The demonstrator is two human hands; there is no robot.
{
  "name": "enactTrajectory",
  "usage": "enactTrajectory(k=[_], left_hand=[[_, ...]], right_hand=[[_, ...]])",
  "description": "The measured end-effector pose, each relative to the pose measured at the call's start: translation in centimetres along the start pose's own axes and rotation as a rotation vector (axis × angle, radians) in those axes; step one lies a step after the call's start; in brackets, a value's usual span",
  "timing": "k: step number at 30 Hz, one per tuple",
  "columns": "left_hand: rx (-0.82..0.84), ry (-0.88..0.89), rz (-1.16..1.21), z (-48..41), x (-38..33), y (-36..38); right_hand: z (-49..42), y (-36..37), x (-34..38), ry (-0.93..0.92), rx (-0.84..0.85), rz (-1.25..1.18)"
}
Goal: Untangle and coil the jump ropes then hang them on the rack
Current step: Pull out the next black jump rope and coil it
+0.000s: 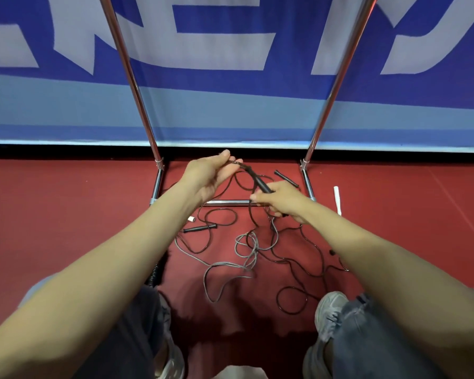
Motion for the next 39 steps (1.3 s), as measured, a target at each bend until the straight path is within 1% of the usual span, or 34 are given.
enactTrajectory(k=[3, 4, 5, 6, 7, 8, 9, 10, 11, 12, 13, 15, 16, 17, 19, 20, 22, 24, 25, 26, 27, 29, 30, 31, 33, 34, 35, 36, 37, 38, 39], left_hand=[[-0.024, 0.026, 0.078, 0.0, -0.1, 0.0], [-0.045, 0.023, 0.053, 0.0, 0.1, 0.0], [-0.079, 0.018, -0.039, -0.1, 0.3, -0.4], [-0.111, 0.009, -0.216, -0.1, 0.6, -0.8], [-0.099, -0.008, -0.461, -0.2, 1.2, -1.0], [-0.017, -0.042, -0.71, -0.3, 2.3, -0.7], [0.131, -0.102, -0.891, -0.2, 4.3, 0.1], [0.282, -0.173, -0.984, 0.1, 6.6, 0.8], [0.392, -0.213, -1.007, 0.4, 8.4, 1.3], [0.441, -0.208, -1.002, 0.7, 9.3, 1.7], [0.439, -0.169, -0.978, 0.7, 9.6, 1.9], [0.375, -0.092, -0.909, 0.4, 9.3, 1.8], [0.326, -0.063, -0.887, 0.1, 8.8, 1.6], [0.268, -0.033, -0.857, -0.1, 8.1, 1.3], [0.159, 0.061, -0.733, -0.2, 5.4, 1.2], [0.124, 0.112, -0.647, -0.1, 3.9, 1.5], [0.095, 0.173, -0.468, 0.0, 1.0, 2.2], [0.068, 0.193, -0.336, -0.1, -1.0, 2.1], [0.045, 0.195, -0.269, 0.0, -1.8, 1.8], [0.008, 0.201, -0.213, -0.1, -2.5, 1.2], [-0.024, 0.204, -0.149, -0.1, -3.0, 0.6], [-0.101, 0.199, -0.059, -0.6, -3.3, -0.7], [-0.132, 0.168, -0.062, -0.6, -2.9, -1.1], [-0.164, 0.087, -0.154, -0.7, -1.8, -1.5], [-0.228, -0.125, -0.62, -0.3, 1.1, -2.0], [-0.253, -0.157, -0.804, -0.1, 2.2, -2.1], [-0.254, -0.125, -0.913, 0.1, 2.8, -1.9], [-0.168, -0.069, -0.989, 0.0, 3.6, -1.0], [-0.015, -0.034, -1.057, 0.2, 4.7, 0.5], [0.152, -0.033, -1.093, 0.4, 5.9, 1.8], [0.268, -0.045, -1.101, 0.5, 7.1, 2.5]], right_hand=[[0.1, -1.5, 1.2, -0.049, -0.088, -0.044], [0.2, -1.8, 1.6, -0.054, -0.108, -0.067], [0.3, -2.1, 2.0, -0.052, -0.122, -0.103], [0.4, -2.2, 2.4, -0.051, -0.126, -0.146], [0.5, -2.3, 2.9, -0.053, -0.123, -0.195], [0.6, -2.3, 3.5, -0.058, -0.114, -0.244], [0.7, -2.3, 4.1, -0.066, -0.102, -0.289], [0.8, -2.3, 4.6, -0.076, -0.09, -0.328], [0.9, -2.4, 5.0, -0.082, -0.083, -0.364], [0.9, -2.4, 5.2, -0.086, -0.079, -0.4], [0.9, -2.6, 5.2, -0.087, -0.081, -0.435], [0.8, -3.1, 5.0, -0.08, -0.096, -0.475], [0.8, -3.5, 4.7, -0.069, -0.114, -0.451], [0.8, -4.1, 4.4, -0.049, -0.141, -0.373], [0.6, -4.8, 3.4, 0.018, -0.18, -0.127], [0.4, -4.6, 2.5, 0.057, -0.158, -0.045], [0.1, -2.5, 0.3, 0.131, 0.01, -0.014], [0.4, 0.3, -1.2, 0.166, 0.222, -0.065], [0.6, 1.2, -1.5, 0.165, 0.286, -0.082], [0.7, 1.6, -1.5, 0.152, 0.302, -0.073], [0.7, 1.3, -1.3, 0.126, 0.271, -0.04], [0.5, 0.0, 0.0, 0.036, 0.125, 0.033], [0.4, -0.8, 0.7, -0.007, 0.048, 0.03], [0.3, -1.5, 1.2, -0.038, -0.016, -0.001], [0.3, -2.6, 2.4, -0.079, -0.12, -0.067], [0.5, -3.1, 3.0, -0.096, -0.157, -0.097], [0.6, -3.4, 3.6, -0.111, -0.178, -0.133], [0.7, -3.5, 4.2, -0.126, -0.178, -0.181], [0.9, -3.5, 4.7, -0.138, -0.167, -0.234], [1.0, -3.4, 5.1, -0.145, -0.152, -0.29], [1.1, -3.3, 5.4, -0.149, -0.138, -0.346]])
Point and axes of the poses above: each hand's wrist, its own z-axis away from the middle knuckle, its own y-axis out of the palm, x = y × z, the point moved 9 cm from there along -z, towards the middle knuckle, and after that the axes turned 10 degrees about x, right-handed, at the moved point
